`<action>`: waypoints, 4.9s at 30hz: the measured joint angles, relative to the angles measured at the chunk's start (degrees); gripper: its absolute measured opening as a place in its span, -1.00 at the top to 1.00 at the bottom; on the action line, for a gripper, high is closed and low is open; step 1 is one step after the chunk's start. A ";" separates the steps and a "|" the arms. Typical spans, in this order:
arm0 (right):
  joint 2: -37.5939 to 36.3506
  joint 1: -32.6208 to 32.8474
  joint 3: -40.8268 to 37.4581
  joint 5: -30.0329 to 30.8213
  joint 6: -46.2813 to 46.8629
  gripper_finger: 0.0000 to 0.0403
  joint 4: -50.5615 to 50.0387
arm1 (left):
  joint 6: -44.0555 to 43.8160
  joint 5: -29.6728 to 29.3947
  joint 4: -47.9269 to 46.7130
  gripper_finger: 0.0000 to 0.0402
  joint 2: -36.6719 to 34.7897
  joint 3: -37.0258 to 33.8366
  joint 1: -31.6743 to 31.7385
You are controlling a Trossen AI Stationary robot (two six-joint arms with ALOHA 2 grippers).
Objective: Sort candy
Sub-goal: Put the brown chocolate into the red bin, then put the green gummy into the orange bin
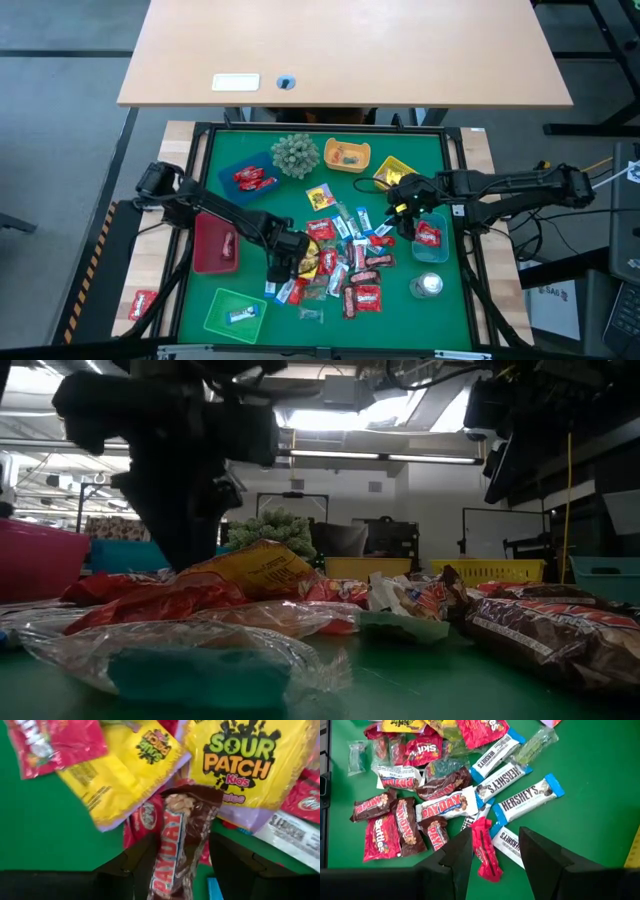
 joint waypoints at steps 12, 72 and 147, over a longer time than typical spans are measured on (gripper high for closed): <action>0.02 0.00 0.00 -0.02 0.00 0.20 -0.04 | -0.01 3.56 2.32 0.40 1.51 0.00 1.87; 0.00 -0.02 -0.04 -0.07 0.02 0.20 -0.11 | -47.50 -6.09 -55.41 0.30 -21.61 3.37 -3.26; 31.50 -0.04 -0.04 18.60 -8.84 0.20 36.38 | -29.59 -25.70 -15.43 0.11 -21.56 3.34 -3.21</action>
